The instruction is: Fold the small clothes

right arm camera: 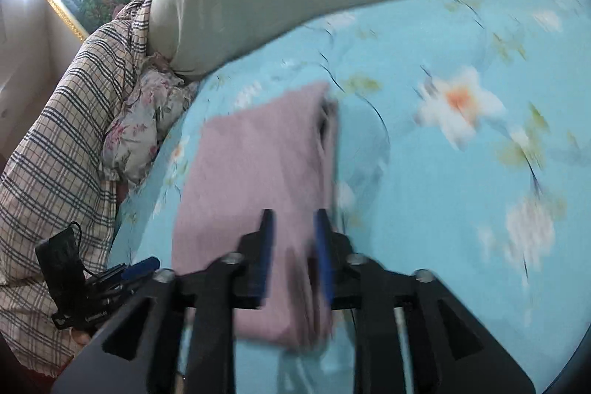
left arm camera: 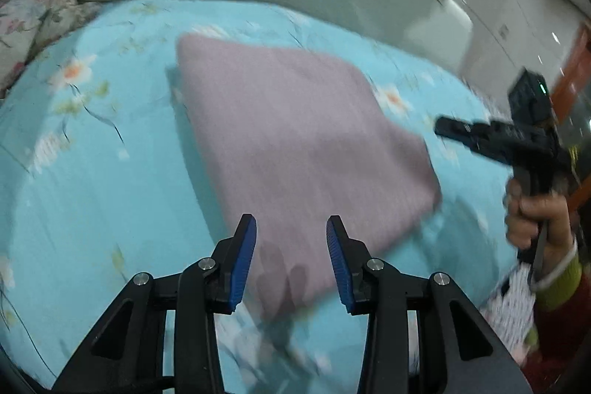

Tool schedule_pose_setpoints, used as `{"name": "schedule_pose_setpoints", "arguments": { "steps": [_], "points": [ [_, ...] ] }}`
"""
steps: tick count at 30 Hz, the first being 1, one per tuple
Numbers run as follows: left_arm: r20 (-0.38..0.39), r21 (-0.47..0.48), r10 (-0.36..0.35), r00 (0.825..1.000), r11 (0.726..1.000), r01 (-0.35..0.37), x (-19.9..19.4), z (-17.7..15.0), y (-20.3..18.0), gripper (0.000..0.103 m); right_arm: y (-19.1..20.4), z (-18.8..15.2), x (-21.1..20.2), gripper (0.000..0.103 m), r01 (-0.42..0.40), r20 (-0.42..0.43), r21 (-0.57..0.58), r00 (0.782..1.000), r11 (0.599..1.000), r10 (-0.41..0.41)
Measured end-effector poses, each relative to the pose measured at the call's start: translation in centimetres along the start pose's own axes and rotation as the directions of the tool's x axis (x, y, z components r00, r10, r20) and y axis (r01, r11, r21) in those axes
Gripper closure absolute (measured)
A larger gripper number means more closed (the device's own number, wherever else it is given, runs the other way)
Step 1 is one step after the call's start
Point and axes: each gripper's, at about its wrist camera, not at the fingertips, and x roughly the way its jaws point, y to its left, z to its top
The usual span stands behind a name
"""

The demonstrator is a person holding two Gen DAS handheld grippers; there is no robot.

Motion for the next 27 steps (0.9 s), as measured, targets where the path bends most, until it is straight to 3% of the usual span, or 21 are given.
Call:
{"name": "schedule_pose_setpoints", "arguments": {
  "steps": [1,6,7,8,9,13,17,20,22,25,27],
  "points": [
    [0.013,-0.037,0.016,1.000,0.999,-0.016,0.3,1.2,0.6,0.062,0.2,1.2,1.3,0.046,0.001,0.001,-0.004,1.000,1.000,-0.001],
    [0.061,-0.163,0.086,0.994,0.984,-0.076,2.3,6.5,3.2,0.062,-1.8,6.4,8.0,0.046,0.019,-0.055,0.047,0.998,0.999,-0.016],
    [0.065,-0.175,0.097,0.993,0.981,-0.084,2.7,7.4,3.5,0.062,-2.1,6.9,9.0,0.051,0.019,-0.076,0.049,0.997,0.999,-0.015],
    [0.066,-0.180,0.105,0.992,0.979,-0.092,3.1,8.2,3.6,0.062,-2.5,7.3,9.9,0.063,0.008,-0.097,0.057,0.995,0.998,-0.003],
    [0.067,-0.181,0.106,0.992,0.979,-0.092,3.5,8.7,3.8,0.062,-2.9,7.5,10.7,0.089,-0.008,-0.123,0.070,0.992,0.998,0.017],
    [0.071,-0.168,0.107,0.992,0.981,-0.094,4.4,10.1,3.9,0.062,-3.3,6.8,9.7,0.089,-0.003,-0.046,0.089,0.999,0.996,0.007],
    [0.058,-0.156,0.109,0.992,0.983,-0.099,6.0,10.9,4.1,0.062,-3.7,6.0,10.3,0.081,0.061,-0.098,0.090,0.994,0.994,-0.052],
    [0.052,-0.149,0.106,0.993,0.984,-0.097,6.4,11.3,4.0,0.064,-2.1,7.1,7.2,0.079,0.097,0.012,0.071,0.995,0.993,-0.098],
    [0.070,-0.137,0.085,0.994,0.988,-0.075,6.3,11.6,3.8,0.064,0.0,8.0,5.6,0.079,0.057,0.067,0.020,0.996,0.998,-0.058],
    [0.067,-0.121,0.063,0.996,0.991,-0.055,7.2,12.4,3.4,0.064,2.0,8.6,8.1,0.079,-0.025,-0.021,-0.026,0.999,0.999,0.024],
    [0.032,-0.114,0.090,0.995,0.990,-0.086,8.6,13.0,3.2,0.064,1.8,8.5,10.8,0.079,0.026,-0.065,-0.031,0.997,0.999,-0.028]
  ]
}}
